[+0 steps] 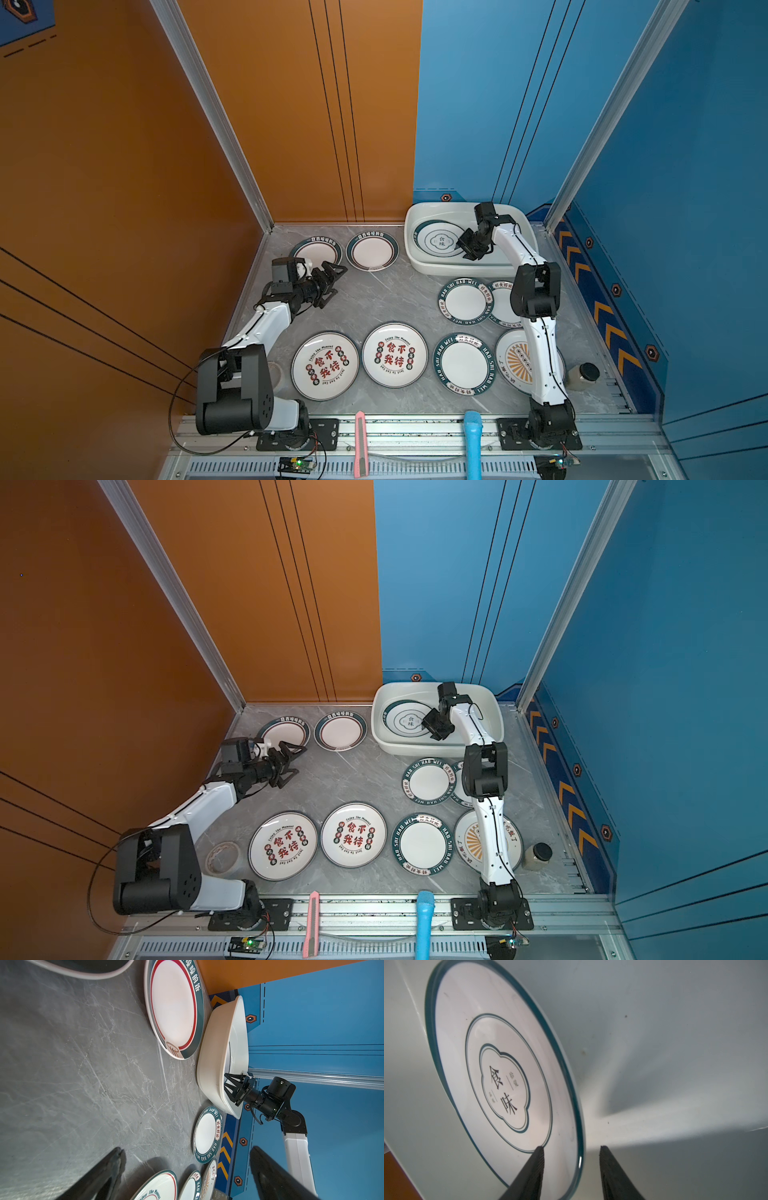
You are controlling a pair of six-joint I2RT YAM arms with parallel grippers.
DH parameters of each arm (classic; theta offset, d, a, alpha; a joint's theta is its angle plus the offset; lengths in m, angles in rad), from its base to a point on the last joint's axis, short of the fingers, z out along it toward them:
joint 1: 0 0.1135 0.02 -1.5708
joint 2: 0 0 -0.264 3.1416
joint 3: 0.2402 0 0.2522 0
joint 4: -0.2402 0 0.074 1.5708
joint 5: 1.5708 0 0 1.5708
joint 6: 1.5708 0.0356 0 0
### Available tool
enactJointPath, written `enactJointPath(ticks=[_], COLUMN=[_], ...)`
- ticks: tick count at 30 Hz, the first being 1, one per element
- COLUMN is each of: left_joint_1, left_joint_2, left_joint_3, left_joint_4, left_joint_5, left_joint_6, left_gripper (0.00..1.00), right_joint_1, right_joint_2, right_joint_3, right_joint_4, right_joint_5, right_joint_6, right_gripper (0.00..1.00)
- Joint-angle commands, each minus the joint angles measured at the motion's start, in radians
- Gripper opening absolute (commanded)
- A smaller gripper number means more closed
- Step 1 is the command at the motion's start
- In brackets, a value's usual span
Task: Place the plates into the plastic bin on the countertop
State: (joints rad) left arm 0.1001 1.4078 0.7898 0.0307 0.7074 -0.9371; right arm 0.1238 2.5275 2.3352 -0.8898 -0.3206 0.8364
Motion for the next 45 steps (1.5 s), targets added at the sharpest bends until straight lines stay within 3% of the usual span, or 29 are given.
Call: enactJointPath(ticks=[1,16,24,38,45], left_joint_1=[0.009,-0.012,-0.041,-0.169,-0.215], left_joint_2=[-0.036,-0.045,0.01,0.252,0.406], left_joint_3=[-0.024,-0.052,-0.045,0.104,0.186], left_joint_4=[0.012,0.021,0.073,0.189,0.215], left_joint_5=[0.014,0.015,-0.02,-0.266,-0.391], left_joint_6=[-0.005,-0.014,-0.064,-0.226,-0.309], left_gripper=[0.96,0.95,0.93,0.87,0.75], right_joint_1=[0.002,-0.018,-0.026,-0.015,-0.045], right_joint_2=[-0.088,-0.267,-0.447,-0.732,-0.796], right_joint_3=[0.027,0.043,-0.142,-0.5,-0.584], right_joint_4=[-0.052,-0.095,-0.101,-0.039,-0.038], right_joint_5=[0.036,0.068,0.098,0.13,0.127], right_joint_6=[-0.042,-0.132,-0.195,-0.216,-0.234], right_gripper=[0.48,0.49,0.5,0.5,0.51])
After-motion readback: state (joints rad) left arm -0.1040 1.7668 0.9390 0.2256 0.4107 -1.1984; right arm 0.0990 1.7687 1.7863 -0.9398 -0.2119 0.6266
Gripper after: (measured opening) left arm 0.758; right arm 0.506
